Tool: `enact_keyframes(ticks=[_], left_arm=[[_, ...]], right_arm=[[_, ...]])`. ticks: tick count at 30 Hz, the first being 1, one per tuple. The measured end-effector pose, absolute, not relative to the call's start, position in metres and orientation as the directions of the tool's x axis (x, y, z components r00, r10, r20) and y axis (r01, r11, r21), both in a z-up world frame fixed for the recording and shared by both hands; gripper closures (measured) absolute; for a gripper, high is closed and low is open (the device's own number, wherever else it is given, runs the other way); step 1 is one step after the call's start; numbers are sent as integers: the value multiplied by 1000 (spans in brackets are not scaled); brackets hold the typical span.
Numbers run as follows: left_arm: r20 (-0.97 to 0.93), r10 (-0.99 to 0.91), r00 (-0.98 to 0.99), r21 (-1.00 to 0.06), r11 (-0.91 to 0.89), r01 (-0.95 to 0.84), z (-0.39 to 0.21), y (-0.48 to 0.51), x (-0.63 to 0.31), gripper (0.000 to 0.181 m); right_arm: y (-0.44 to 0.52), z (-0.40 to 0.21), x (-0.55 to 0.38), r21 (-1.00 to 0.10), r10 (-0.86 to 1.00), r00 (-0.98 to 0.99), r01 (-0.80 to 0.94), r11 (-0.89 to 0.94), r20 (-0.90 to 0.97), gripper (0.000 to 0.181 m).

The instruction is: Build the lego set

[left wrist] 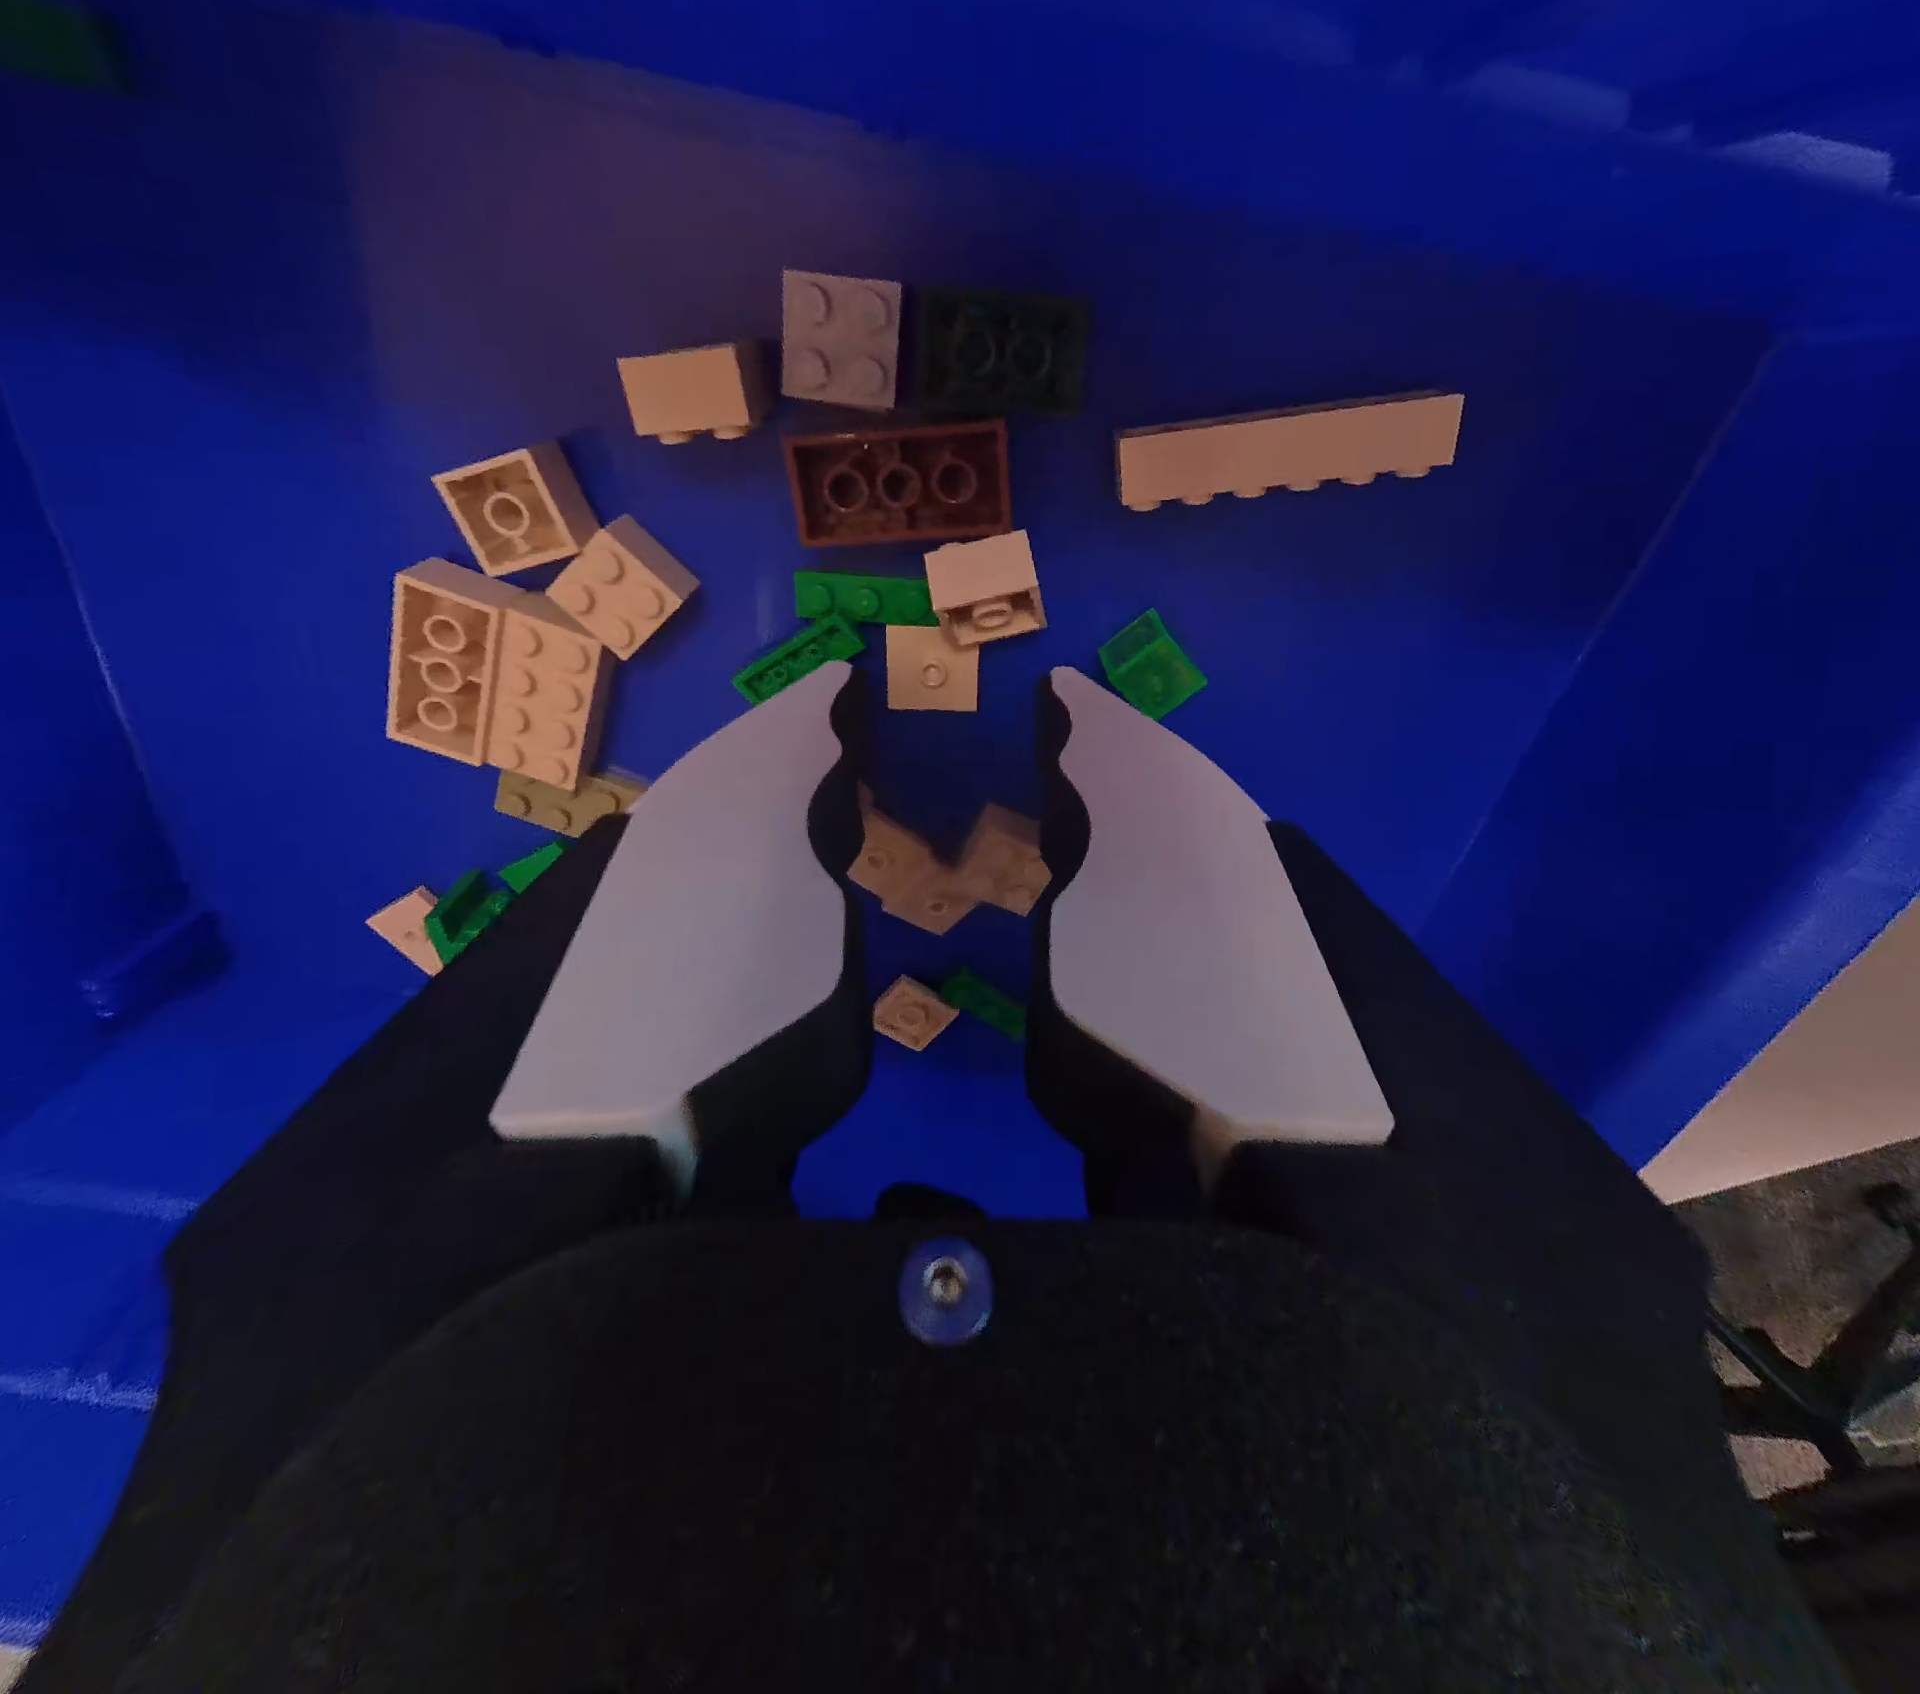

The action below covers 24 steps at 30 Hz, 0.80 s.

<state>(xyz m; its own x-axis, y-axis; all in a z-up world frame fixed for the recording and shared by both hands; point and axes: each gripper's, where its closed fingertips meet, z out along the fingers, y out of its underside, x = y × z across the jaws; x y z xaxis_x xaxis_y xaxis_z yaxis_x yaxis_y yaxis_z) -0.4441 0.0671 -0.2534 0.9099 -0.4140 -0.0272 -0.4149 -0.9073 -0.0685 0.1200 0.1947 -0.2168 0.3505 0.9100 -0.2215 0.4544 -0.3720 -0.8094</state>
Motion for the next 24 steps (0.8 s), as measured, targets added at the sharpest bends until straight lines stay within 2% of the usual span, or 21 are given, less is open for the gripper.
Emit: enact_keyframes(ticks=[1, 8, 11, 20, 24], left_arm=[[-30, -416, 909, -70, -906, -417, -253, 68, -444, 151], [-9, -411, 911, -87, -908, -410, -254, 70, -443, 154], [-2, -410, 912, -107, -907, -408, -254, 71, -442, 165], [-8, -403, 915, -122, -908, -401, -254, 70, -440, 165], [7, -431, 902, -94, -898, -429, -254, 61, -436, 165]], right_arm=[[195, -218, 120, -808, 910, 351, 456, -373, -222, 142], [195, -218, 120, -807, 911, 352, 460, -369, -216, 142], [194, -218, 120, -809, 911, 353, 459, -369, -215, 142], [195, -219, 121, -813, 909, 358, 452, -368, -213, 143], [194, -218, 121, -816, 912, 354, 452, -361, -207, 143]])
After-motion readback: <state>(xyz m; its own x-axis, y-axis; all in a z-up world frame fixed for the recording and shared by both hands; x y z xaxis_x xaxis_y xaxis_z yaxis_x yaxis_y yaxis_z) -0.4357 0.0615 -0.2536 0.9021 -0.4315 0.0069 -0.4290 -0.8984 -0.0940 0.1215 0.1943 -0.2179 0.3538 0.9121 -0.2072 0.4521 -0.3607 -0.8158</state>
